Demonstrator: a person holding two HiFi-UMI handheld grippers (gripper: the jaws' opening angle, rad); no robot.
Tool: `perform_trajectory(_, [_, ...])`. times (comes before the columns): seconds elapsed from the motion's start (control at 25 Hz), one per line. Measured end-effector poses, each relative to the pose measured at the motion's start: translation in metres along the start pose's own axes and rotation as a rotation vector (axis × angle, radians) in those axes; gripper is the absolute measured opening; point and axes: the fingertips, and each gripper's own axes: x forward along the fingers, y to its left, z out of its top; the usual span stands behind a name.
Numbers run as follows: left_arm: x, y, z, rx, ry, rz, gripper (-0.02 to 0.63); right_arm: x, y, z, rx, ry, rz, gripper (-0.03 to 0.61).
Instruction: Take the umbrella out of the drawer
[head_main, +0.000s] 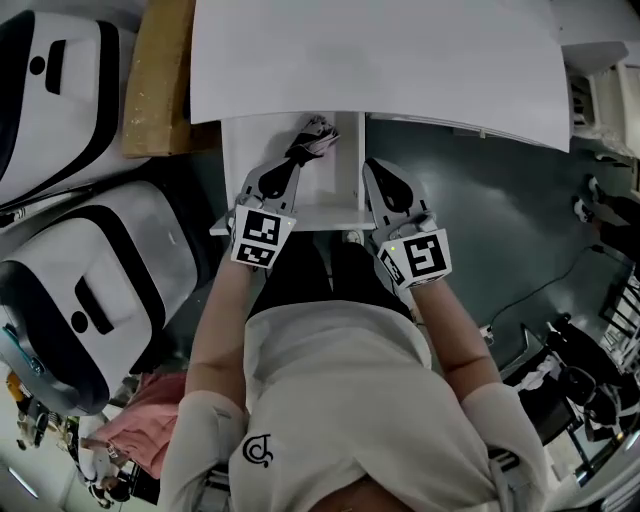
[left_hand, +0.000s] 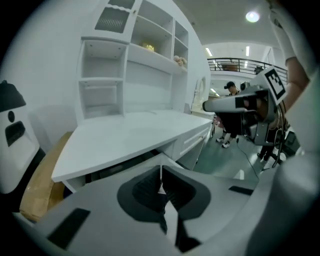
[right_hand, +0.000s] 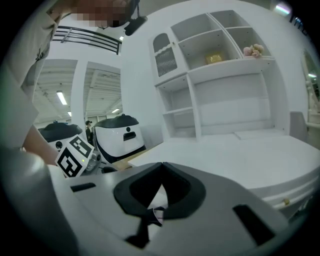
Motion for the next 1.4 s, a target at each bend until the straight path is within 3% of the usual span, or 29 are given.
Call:
perform_trajectory(0.08, [0.018, 0.008, -0.016, -0.002, 0.051, -0.036, 0.027, 0.009, -0.005, -0.008, 0.007, 0.011, -0.025, 0.006])
perform_trajectory(0.2, [0.045, 0.015, -0.046, -0.077, 0.162, -0.102, 0.085, 0.018, -0.013, -0.019, 0.023, 0.029, -0.064, 0.006])
perform_trajectory(0.28, [0.06, 0.011, -0.064, -0.119, 0.232, -0.16, 0.156, 0.02, -0.017, -0.026, 0.049, 0.04, -0.094, 0.006])
perform_trajectory(0.48, [0.094, 0.001, -0.086, -0.095, 0.305, -0.238, 0.325, 0.019, -0.027, -0.04, 0.117, 0.057, -0.175, 0.006])
perform_trajectory(0.64, [0.123, 0.0, -0.101, -0.069, 0.361, -0.253, 0.395, 0.019, -0.035, -0.048, 0.127, 0.057, -0.227, 0.006])
perform_trajectory(0.84, [0.146, -0.006, -0.127, -0.015, 0.452, -0.293, 0.41, 0.021, -0.044, -0.054, 0.096, 0.057, -0.26, 0.006])
perform_trajectory(1.0, [0.159, -0.004, -0.142, 0.04, 0.491, -0.276, 0.41, 0.026, -0.047, -0.058, 0.098, 0.062, -0.263, 0.006])
perform_trajectory(1.24, [0.177, 0.011, -0.156, -0.012, 0.527, -0.14, 0.408, 0.036, -0.048, -0.064, 0.112, 0.077, -0.259, 0.006])
perform_trajectory(1.4, [0.177, 0.014, -0.155, 0.057, 0.524, -0.057, 0.386, 0.038, -0.045, -0.063, 0.118, 0.082, -0.251, 0.006])
